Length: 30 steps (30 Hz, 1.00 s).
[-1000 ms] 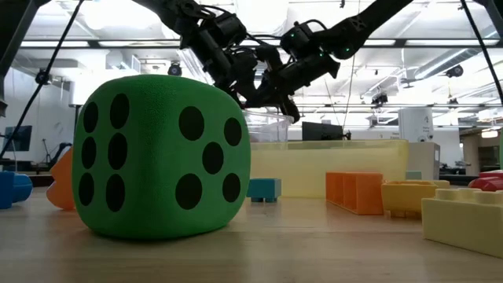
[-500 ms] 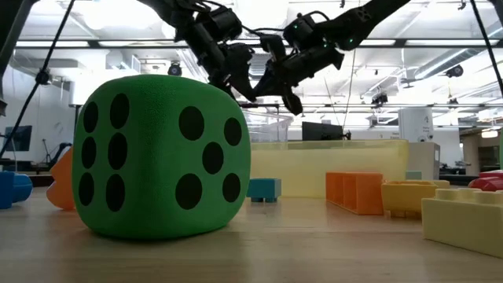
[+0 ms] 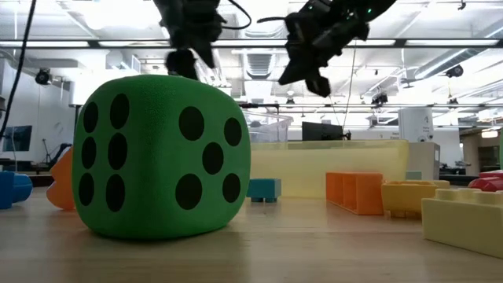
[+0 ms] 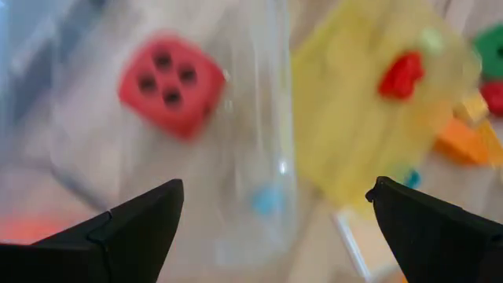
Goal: Pick & Place Toys
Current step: Adjust the transparent bin
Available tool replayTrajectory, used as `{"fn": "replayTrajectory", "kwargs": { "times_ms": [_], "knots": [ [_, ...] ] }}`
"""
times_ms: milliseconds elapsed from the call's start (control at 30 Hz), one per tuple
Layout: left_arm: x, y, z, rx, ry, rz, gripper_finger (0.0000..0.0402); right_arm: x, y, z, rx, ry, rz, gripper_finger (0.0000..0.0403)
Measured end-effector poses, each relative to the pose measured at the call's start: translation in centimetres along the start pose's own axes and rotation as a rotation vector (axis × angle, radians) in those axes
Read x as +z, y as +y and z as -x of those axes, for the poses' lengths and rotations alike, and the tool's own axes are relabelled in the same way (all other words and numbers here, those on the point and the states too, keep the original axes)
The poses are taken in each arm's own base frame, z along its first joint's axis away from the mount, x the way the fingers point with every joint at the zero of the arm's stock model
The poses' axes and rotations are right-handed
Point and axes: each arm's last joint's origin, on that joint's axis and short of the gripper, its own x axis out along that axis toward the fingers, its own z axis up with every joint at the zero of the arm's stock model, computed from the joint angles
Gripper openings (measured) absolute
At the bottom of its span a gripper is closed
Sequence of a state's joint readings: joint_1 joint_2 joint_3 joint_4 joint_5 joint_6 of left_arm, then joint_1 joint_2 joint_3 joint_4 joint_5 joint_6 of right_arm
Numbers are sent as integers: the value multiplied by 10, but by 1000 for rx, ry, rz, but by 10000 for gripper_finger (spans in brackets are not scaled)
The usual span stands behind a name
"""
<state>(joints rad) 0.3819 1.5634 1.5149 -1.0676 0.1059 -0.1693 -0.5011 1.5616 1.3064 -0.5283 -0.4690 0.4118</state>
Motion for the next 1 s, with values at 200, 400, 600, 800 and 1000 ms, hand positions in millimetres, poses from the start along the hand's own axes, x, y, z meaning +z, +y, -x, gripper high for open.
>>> {"fn": "replayTrajectory", "kwargs": {
  "times_ms": [200, 400, 600, 800, 1000],
  "knots": [
    [-34, -25, 5, 27, 201, 82, 377, -20, 21, 19, -1, 91, 30, 8],
    [-70, -47, -11, 67, 282, 113, 316, -40, 49, 36, 48, 124, 87, 8],
    [-96, -71, -28, -65, 255, 184, 277, -62, 72, 54, 32, 96, 108, 8],
    [-114, -82, -33, -83, 264, 264, 251, -95, 81, 56, -46, 104, 6, 8],
    [-123, -74, -37, 109, 176, 346, 229, -122, 76, 38, -57, 202, -110, 8]
  ]
}}
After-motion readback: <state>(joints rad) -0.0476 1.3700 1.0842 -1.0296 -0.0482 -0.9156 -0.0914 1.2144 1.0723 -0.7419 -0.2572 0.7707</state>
